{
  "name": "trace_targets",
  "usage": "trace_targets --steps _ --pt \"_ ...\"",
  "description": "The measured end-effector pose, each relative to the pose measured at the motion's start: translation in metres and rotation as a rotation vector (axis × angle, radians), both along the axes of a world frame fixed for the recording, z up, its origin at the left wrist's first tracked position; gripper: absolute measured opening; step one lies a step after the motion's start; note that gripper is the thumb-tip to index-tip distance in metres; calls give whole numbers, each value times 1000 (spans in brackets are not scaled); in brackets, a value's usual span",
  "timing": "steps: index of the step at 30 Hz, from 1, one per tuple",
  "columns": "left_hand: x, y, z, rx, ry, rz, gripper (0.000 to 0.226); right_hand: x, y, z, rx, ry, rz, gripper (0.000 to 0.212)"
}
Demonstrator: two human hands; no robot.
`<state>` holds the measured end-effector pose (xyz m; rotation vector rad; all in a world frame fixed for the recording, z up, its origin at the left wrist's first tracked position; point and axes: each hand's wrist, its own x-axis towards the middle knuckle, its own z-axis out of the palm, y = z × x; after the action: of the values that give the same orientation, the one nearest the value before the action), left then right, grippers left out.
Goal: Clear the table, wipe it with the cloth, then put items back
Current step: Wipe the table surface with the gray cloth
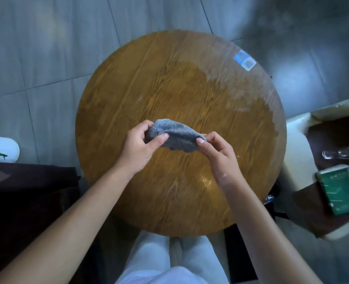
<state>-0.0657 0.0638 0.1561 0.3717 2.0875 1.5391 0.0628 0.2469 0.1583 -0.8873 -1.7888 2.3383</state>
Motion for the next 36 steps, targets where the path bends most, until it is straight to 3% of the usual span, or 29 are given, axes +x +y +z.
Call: trace_targets --steps 4,10,15,18,21,23,24,27,29,31,34,36 --pt "12 3 17 54 6 22 15 7 10 6 -151 11 -60 23" --pt "46 7 40 91 -36 161 17 30 34 20 -116 -24 -48 31" --pt "76 14 54 -57 131 42 23 60 49 37 -118 25 -22 26" --pt "94 25 59 -58 -11 -27 38 80 62 48 -91 25 -17 23" --pt "110 42 55 -332 51 -228 52 100 73 60 40 17 53 17" --pt "118 58 53 -522 148 -430 46 112 78 65 106 -1 113 18" --pt "124 67 55 -523 116 -504 45 117 79 67 118 -14 142 20" --pt "137 97 58 -283 20 -606 80 130 86 72 258 -44 245 11" --pt "142 115 54 -140 78 -609 68 137 91 75 406 -54 297 14" --pt "141 129 50 -141 182 -599 52 143 100 78 538 -72 252 14" --pt "136 140 48 -160 358 -563 46 149 107 81 656 -91 157 3" --pt "130 138 48 -140 338 -558 44 155 108 83 717 -126 182 9"
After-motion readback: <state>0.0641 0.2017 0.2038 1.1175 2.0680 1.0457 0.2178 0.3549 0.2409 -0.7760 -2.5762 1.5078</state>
